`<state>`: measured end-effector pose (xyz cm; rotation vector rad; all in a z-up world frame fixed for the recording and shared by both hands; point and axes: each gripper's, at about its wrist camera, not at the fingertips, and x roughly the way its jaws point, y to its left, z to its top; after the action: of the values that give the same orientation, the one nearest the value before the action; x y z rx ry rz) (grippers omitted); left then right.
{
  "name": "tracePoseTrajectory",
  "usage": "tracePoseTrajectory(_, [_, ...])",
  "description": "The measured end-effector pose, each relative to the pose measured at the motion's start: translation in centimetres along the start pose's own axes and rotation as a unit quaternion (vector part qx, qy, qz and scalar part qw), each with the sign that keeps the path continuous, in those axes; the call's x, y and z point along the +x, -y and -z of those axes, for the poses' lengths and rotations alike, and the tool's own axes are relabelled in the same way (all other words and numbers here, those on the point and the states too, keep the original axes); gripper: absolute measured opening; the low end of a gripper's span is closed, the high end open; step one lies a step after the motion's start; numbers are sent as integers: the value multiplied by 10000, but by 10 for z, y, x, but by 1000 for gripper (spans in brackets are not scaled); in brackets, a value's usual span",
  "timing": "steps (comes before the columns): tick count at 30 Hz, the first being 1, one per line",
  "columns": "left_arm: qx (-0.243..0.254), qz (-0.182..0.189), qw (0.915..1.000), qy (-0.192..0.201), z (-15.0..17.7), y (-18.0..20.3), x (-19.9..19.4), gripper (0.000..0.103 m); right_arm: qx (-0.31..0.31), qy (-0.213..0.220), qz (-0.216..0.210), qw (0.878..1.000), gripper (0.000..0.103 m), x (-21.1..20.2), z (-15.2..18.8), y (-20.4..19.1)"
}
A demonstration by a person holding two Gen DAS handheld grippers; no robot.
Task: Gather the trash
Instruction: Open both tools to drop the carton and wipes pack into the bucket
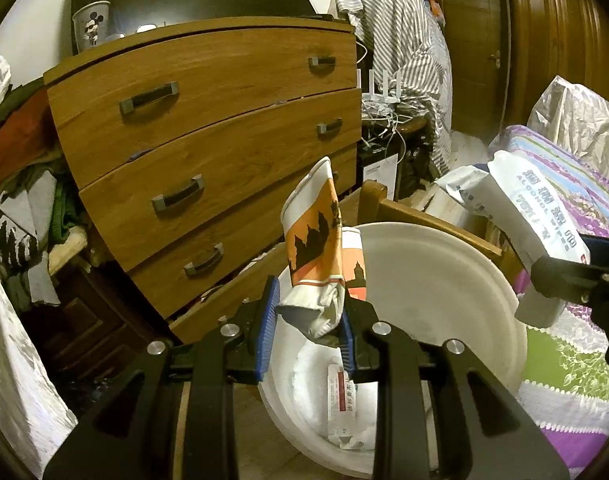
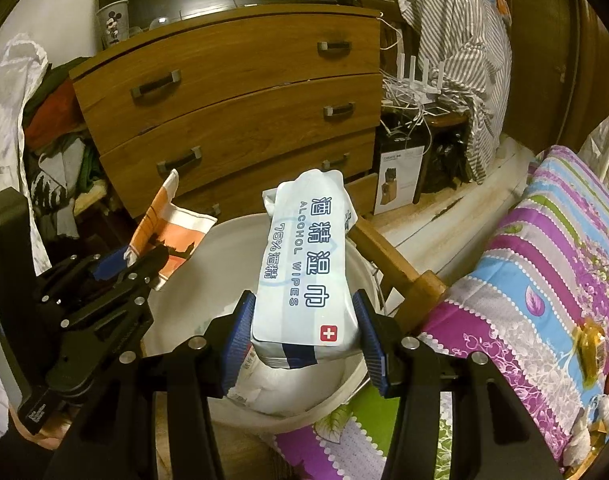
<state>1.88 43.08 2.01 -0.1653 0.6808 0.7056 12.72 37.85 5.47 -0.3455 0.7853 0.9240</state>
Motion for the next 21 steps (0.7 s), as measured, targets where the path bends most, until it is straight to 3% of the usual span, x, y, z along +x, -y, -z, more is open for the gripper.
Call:
tracePoseTrajectory(5, [-9, -23, 10000, -37, 0, -3, 2, 26, -47, -26, -49, 10000, 52, 5, -4, -2])
tracePoseTrajectory(7, [-32, -1, 10000, -80, -1, -5, 5, 27, -49, -56, -80, 9999, 58, 8, -5, -2])
tracePoseTrajectory(8, [-66, 17, 9999, -117, -1, -7, 8, 27, -15, -65, -53, 10000, 67, 10, -5, 0])
tracePoseTrajectory(10, [-170, 128, 9993, -308, -1, -12, 17, 51, 1, -50, -67, 10000, 69, 11, -5, 2])
tracePoseTrajectory(12, [-287, 190, 9986, -403, 1, -16, 22, 58, 7, -62, -42, 10000, 69, 12, -4, 4])
tracePoseTrajectory(21, [-371, 157, 9981, -463, 7, -19, 21, 59, 158, 14, 52, 9999, 69, 7, 3, 16])
